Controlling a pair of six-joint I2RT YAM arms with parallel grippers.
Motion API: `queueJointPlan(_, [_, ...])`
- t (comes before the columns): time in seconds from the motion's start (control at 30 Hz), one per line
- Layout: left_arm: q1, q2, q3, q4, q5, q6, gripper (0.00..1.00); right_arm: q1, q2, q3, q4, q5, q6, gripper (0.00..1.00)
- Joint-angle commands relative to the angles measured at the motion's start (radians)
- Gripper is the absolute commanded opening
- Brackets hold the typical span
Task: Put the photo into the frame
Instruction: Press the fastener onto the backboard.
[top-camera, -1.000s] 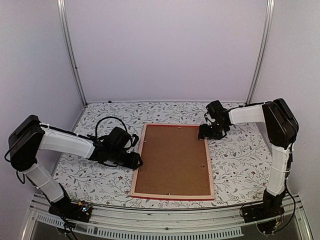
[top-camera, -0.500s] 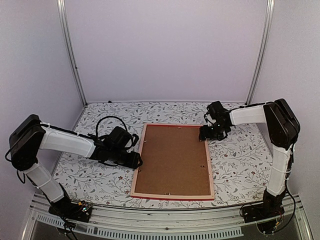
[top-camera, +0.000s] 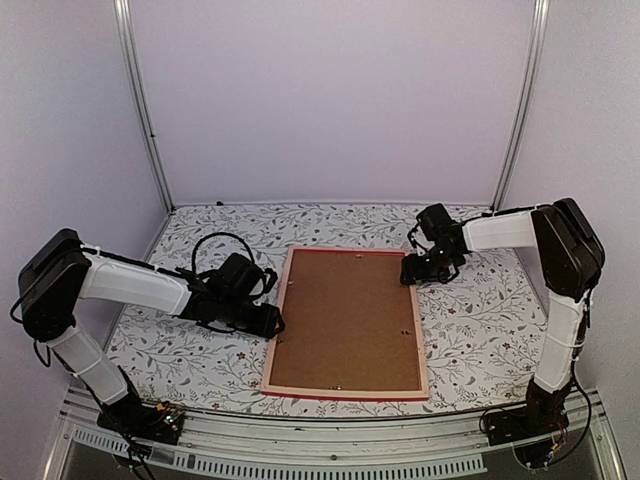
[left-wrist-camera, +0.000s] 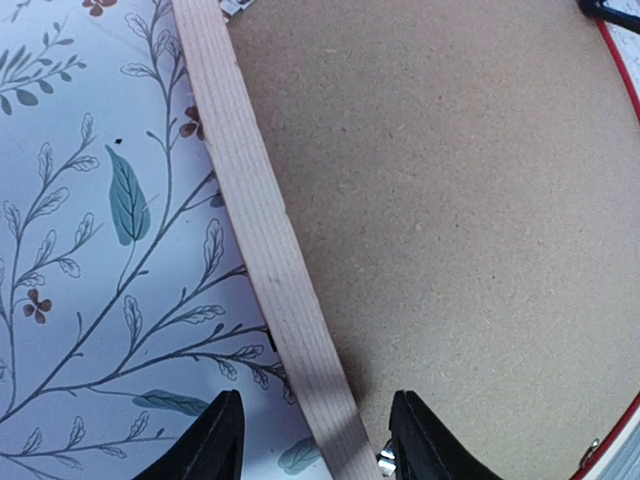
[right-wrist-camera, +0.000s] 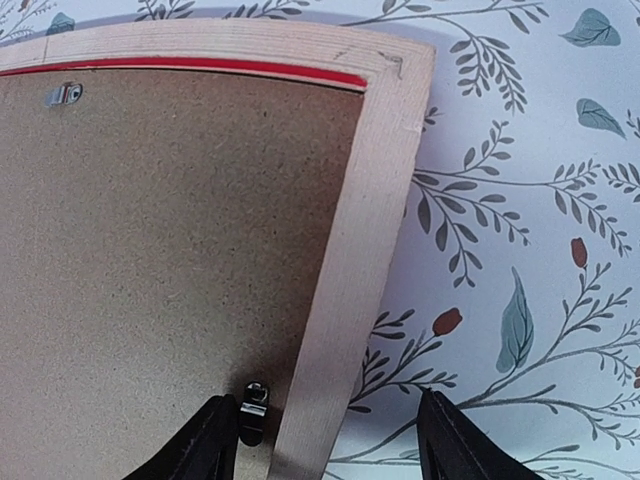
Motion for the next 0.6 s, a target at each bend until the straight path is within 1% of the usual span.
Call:
queueJointPlan(0.0, [-0.01,0.009,0.013,-0.008,-0.009,0.007,0.53,-0.014,-0.009,-0.039,-0.076,-0.029,-0.032,0.62])
queueJointPlan(0.3, [-0.011,0.009,0.013,-0.011,-0.009,0.008,0.54,-0.05,-0.006,-0.057,-0.035,-0.114,-0.044,0.55])
queueJointPlan(0.57, [-0.011,0.009,0.014,-0.01,-0.009,0.009,0.53,-0.081,0.02,-0.078,-0.004,-0.155,-0.05,0.5])
